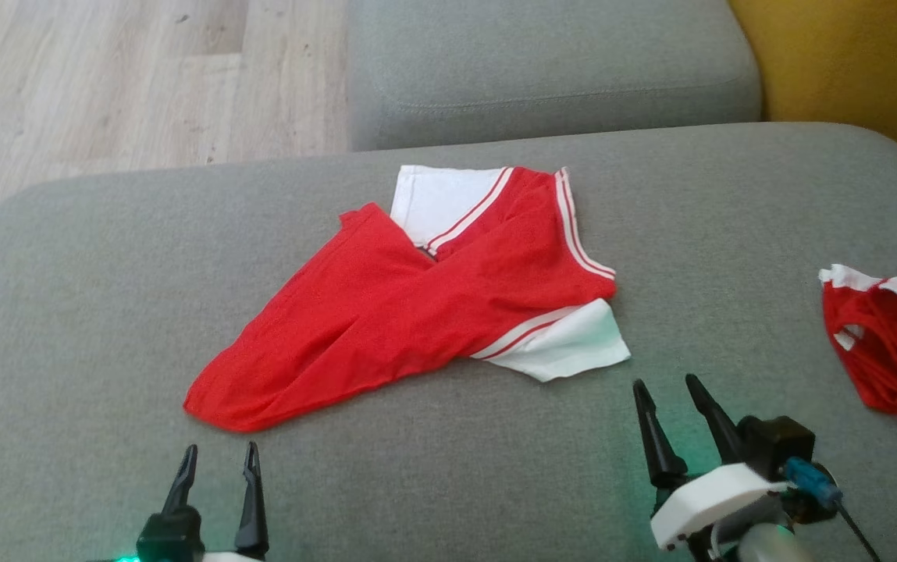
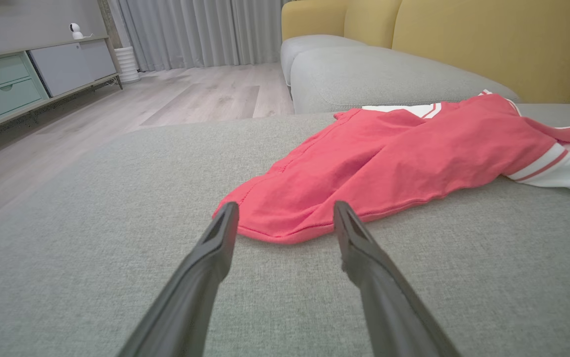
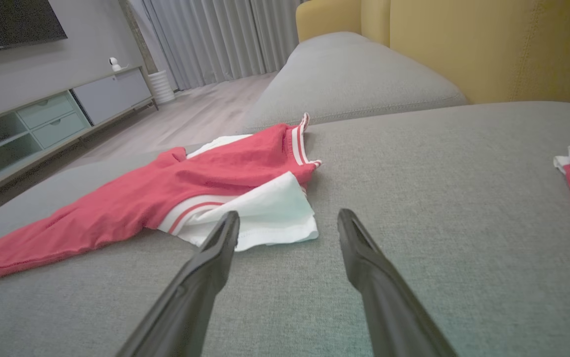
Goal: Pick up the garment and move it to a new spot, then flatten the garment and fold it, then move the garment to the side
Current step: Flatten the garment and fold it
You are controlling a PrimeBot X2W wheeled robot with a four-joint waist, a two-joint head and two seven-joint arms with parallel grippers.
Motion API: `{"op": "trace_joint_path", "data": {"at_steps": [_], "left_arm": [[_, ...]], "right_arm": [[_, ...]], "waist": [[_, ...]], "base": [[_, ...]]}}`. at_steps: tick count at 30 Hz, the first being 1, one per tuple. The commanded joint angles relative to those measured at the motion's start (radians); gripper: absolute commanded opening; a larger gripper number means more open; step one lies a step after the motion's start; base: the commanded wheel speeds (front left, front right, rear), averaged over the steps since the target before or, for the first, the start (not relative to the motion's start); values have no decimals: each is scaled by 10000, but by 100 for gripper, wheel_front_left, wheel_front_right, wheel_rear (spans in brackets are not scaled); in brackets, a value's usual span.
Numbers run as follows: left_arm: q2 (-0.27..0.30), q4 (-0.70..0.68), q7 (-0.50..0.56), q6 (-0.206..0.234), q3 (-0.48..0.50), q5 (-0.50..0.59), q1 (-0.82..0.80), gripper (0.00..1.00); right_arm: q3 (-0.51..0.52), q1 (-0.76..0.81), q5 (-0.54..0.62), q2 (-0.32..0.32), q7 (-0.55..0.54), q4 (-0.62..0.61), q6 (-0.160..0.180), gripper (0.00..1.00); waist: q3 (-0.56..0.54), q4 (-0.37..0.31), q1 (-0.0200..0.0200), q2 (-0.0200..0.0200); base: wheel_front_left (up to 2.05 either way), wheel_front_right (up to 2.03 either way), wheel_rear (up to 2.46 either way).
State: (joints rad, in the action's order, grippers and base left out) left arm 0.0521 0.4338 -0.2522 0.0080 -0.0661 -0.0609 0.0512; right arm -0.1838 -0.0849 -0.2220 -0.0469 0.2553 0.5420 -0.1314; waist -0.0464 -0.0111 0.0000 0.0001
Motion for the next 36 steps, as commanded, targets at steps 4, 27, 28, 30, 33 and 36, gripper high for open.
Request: {"op": "trace_joint_path", "data": {"at_steps": [4,27,28,30,33,36], "left_arm": [[7,-300,-95,-175,72,-65,-448,100],[-17,-111,-95,-193,-896,-752,-1724,100],[-17,-106,-95,-176,-873,-771,-1715,100],[-17,-94,-95,-140,-821,-806,-1674,100],[-17,-70,-95,-93,-670,-876,-1582,100],[-18,-27,-95,-83,-386,-1242,-1477,100]], "right_arm": [[117,-753,276,-33,65,370,7,100],[1395,-2887,2016,-33,65,4228,7,88],[1226,-2811,1953,-33,65,4358,7,34],[928,-2667,1830,-33,65,4539,7,0],[769,-2427,1856,-33,65,4505,7,0],[1201,-2049,2016,-38,65,4070,7,0]], "waist": [[339,353,0,-1],[2113,1532,0,-1],[2082,1501,0,-1],[1991,1412,0,-1],[1803,1203,0,-1],[1606,933,0,-1]], "base": [[0,0,0],[0,0,0],[0,0,0],[0,0,0],[0,0,0],[0,0,0]]}}
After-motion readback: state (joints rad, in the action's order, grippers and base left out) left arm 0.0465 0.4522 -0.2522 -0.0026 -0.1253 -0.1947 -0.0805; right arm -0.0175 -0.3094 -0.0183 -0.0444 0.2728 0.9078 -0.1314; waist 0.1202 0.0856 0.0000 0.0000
